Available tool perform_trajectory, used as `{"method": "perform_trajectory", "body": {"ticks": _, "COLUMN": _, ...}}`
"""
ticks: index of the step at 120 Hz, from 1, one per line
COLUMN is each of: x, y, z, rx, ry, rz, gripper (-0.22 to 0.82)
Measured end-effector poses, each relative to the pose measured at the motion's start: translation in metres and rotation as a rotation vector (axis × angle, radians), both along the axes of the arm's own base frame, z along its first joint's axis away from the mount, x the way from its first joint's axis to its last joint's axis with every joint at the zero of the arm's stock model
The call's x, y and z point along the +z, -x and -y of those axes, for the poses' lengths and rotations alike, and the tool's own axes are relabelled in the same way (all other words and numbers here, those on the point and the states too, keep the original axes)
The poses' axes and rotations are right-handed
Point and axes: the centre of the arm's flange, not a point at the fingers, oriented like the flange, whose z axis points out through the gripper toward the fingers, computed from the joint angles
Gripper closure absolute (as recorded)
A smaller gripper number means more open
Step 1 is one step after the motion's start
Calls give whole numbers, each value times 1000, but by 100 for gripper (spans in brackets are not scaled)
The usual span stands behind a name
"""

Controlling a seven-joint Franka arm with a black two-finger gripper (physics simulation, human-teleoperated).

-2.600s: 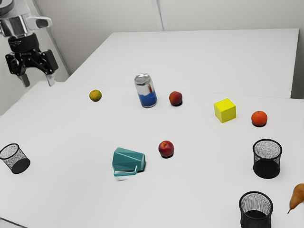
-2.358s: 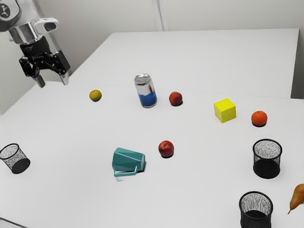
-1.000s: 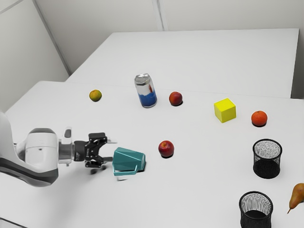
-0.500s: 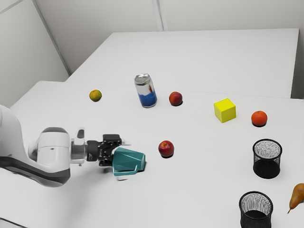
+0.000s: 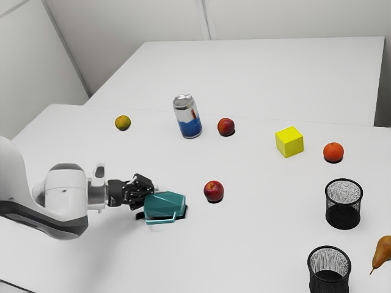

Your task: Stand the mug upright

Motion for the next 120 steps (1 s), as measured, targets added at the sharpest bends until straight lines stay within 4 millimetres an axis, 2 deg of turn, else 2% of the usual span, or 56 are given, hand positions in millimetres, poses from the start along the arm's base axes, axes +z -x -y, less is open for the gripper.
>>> {"method": "perform_trajectory", "body": {"ticks": 11, "x": 5, "y": -3, "z": 2, "rx": -9, "ry": -4, "rz": 15, "gripper": 73}}
{"method": "perform_trajectory", "body": {"ticks": 24, "x": 27, "y": -14, "z": 2, "rx": -17, "ry": -31, "rz": 68, "gripper": 75}}
{"method": "perform_trajectory", "body": {"ticks": 31, "x": 44, "y": -24, "z": -1, "rx": -33, "ry": -60, "rz": 106, "gripper": 76}}
{"method": "perform_trajectory", "body": {"ticks": 40, "x": 77, "y": -44, "z": -8, "rx": -110, "ry": -151, "rz": 164, "gripper": 77}}
{"method": "perform_trajectory", "body": {"ticks": 53, "x": 139, "y": -79, "z": -28, "rx": -379, "ry": -469, "rz": 229, "gripper": 78}}
{"method": "perform_trajectory", "body": {"ticks": 61, "x": 161, "y": -91, "z": -35, "rx": -546, "ry": -685, "rz": 213, "gripper": 78}}
{"method": "perform_trajectory", "body": {"ticks": 66, "x": 176, "y": -100, "z": -32, "rx": -655, "ry": -829, "rz": 202, "gripper": 78}}
{"method": "perform_trajectory", "body": {"ticks": 72, "x": 191, "y": -108, "z": -20, "rx": -792, "ry": -996, "rz": 181, "gripper": 78}}
{"method": "perform_trajectory", "body": {"ticks": 77, "x": 190, "y": -113, "z": -11, "rx": -880, "ry": -1093, "rz": 140, "gripper": 78}}
{"method": "perform_trajectory", "body": {"ticks": 91, "x": 158, "y": -119, "z": -3, "rx": -991, "ry": -1248, "rz": -16, "gripper": 79}}
{"method": "perform_trajectory", "body": {"ticks": 105, "x": 127, "y": -123, "z": 5, "rx": -977, "ry": -1304, "rz": -121, "gripper": 79}}
{"method": "perform_trajectory", "body": {"ticks": 120, "x": 104, "y": -121, "z": 14, "rx": -898, "ry": -1296, "rz": -188, "gripper": 79}}
